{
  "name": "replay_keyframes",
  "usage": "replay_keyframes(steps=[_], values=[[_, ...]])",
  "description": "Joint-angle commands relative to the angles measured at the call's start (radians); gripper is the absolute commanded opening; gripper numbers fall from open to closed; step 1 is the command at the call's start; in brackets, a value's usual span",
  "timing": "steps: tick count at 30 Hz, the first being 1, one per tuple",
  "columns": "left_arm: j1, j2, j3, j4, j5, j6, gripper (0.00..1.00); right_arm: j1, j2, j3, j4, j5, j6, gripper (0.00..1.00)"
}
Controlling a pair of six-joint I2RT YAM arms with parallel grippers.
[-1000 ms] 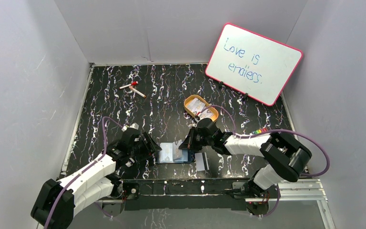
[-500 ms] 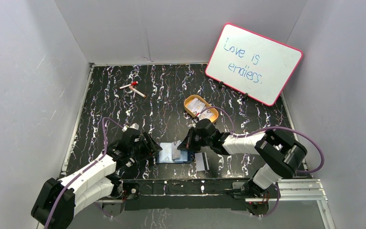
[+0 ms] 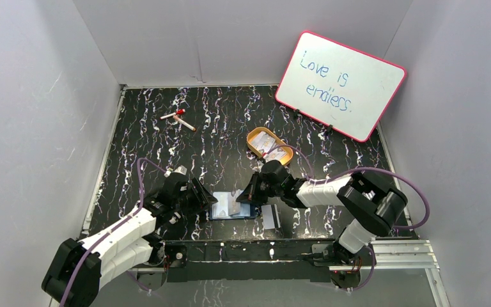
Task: Put the credit cards into the card holder
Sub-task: Insert the credit card into the card holder.
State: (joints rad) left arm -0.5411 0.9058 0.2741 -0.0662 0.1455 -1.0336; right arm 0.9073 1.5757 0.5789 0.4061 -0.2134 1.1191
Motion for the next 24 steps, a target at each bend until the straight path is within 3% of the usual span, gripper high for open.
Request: replay_keyframes(steps=[1, 9, 22, 24], values=[[-0.005, -0.007, -0.012, -0.008, 0.013, -0.005, 0.52, 0.011, 0.021, -0.001, 0.049, -0.018, 0.019, 0.00], [-0.005, -0.001, -0.017, 0.003, 0.017, -0.011, 0.46, 0.019, 0.050, -0.003, 0.069, -0.040, 0.034, 0.00], [-0.005, 0.034, -0.029, 0.026, 0.019, -0.028, 0.01, 0.027, 0.082, 0.001, 0.089, -0.075, 0.039, 0.00], [-0.005, 0.036, -0.029, 0.028, 0.020, -0.030, 0.00, 0.028, 0.092, -0.001, 0.090, -0.073, 0.042, 0.00]])
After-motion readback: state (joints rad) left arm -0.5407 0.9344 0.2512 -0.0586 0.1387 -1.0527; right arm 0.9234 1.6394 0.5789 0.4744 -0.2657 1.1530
